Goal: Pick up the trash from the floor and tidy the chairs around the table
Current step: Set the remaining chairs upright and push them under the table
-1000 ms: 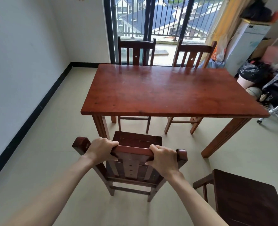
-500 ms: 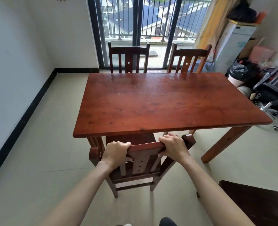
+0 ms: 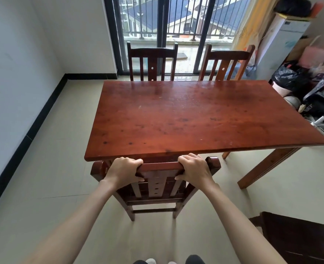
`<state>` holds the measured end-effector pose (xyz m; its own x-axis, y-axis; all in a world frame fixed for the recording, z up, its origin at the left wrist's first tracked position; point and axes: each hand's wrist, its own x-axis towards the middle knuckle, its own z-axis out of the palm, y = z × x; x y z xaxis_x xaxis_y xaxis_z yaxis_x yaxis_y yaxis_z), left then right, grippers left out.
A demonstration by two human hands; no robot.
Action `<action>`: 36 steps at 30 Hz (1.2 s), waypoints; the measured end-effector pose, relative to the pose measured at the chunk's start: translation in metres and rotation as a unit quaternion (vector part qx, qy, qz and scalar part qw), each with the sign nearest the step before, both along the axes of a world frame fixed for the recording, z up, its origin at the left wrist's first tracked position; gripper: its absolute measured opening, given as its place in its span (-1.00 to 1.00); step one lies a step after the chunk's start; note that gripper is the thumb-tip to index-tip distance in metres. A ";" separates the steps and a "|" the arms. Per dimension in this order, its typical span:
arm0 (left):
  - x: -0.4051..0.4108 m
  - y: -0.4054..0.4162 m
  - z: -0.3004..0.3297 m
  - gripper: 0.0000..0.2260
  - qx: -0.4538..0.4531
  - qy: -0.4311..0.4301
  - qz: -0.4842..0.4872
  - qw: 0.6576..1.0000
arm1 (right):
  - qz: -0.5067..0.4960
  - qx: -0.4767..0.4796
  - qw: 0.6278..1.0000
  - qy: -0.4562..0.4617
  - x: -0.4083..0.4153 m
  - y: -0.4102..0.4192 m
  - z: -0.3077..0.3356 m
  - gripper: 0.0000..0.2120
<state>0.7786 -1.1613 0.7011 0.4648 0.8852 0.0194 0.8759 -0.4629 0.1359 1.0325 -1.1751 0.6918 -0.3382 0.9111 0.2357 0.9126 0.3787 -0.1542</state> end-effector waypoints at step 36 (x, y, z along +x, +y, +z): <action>0.105 -0.231 -0.056 -0.80 -0.613 -0.188 -0.080 0.763 | -0.591 -0.034 0.478 0.649 -0.043 -0.392 -0.074 -0.78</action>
